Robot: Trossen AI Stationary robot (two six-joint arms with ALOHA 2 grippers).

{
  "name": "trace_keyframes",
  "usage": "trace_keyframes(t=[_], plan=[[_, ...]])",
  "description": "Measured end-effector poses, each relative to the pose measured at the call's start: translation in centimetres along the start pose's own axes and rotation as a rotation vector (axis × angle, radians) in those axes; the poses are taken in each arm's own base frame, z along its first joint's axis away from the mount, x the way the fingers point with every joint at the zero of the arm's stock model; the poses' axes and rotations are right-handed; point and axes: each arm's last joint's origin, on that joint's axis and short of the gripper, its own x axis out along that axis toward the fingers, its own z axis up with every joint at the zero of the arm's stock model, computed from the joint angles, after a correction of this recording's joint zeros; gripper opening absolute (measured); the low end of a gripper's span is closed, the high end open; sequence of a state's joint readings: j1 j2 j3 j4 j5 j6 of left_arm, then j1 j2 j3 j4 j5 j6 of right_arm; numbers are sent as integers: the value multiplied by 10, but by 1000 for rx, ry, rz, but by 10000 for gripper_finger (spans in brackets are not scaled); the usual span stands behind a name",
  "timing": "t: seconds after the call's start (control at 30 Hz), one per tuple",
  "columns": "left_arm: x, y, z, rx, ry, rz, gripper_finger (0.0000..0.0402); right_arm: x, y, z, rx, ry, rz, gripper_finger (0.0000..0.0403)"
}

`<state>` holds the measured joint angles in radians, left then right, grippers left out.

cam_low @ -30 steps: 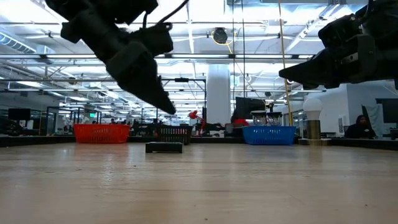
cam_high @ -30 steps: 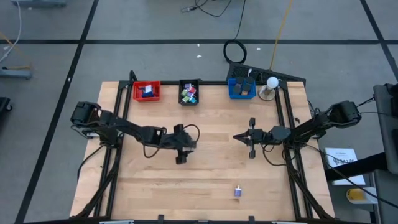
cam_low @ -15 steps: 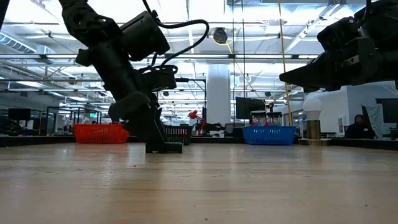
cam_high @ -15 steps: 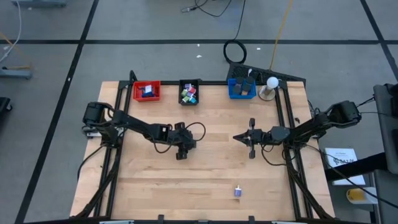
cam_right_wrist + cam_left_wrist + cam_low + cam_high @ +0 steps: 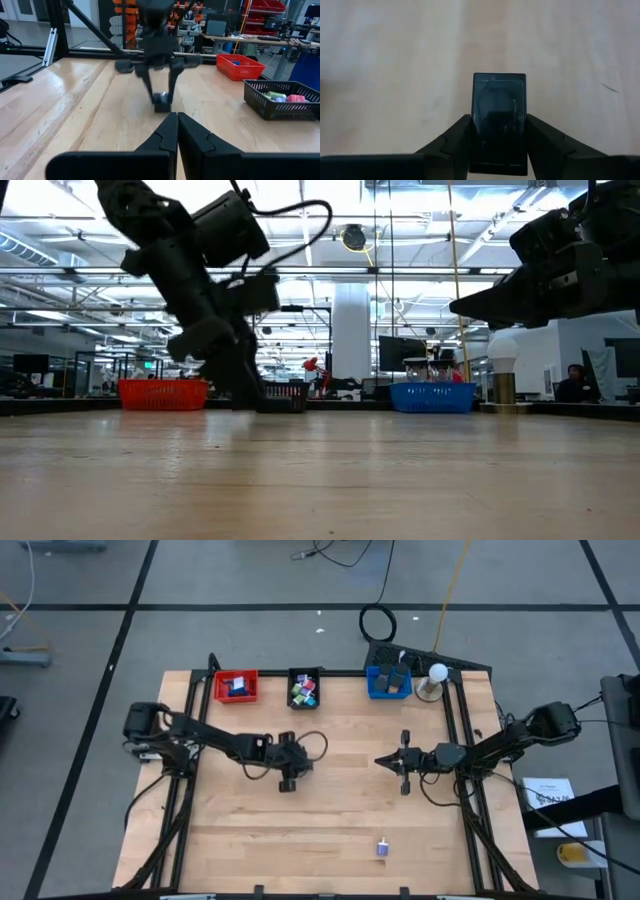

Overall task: Pick & Place Office items
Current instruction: Put the black digital clock into the red bin

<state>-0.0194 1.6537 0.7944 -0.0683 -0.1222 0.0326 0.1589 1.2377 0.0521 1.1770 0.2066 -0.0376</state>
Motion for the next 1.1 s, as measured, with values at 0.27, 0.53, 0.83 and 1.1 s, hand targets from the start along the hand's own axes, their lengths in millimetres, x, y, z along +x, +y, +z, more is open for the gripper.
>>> trace_keyframes(t=[0.27, 0.53, 0.83, 1.1], plan=[[-70, 28, 2, -85, -9, 154, 155, 0, 0, 0, 0, 1, 0, 1], [-132, 44, -16, -194, 15, 393, 158, 0, 0, 0, -1, 3, 0, 1], [-156, 95, -44, -564, 88, 688, 158, 0, 0, 0, -1, 4, 0, 2], [-145, 164, -68, -841, 125, 802, 158, 0, 0, 0, -1, 4, 0, 2]])
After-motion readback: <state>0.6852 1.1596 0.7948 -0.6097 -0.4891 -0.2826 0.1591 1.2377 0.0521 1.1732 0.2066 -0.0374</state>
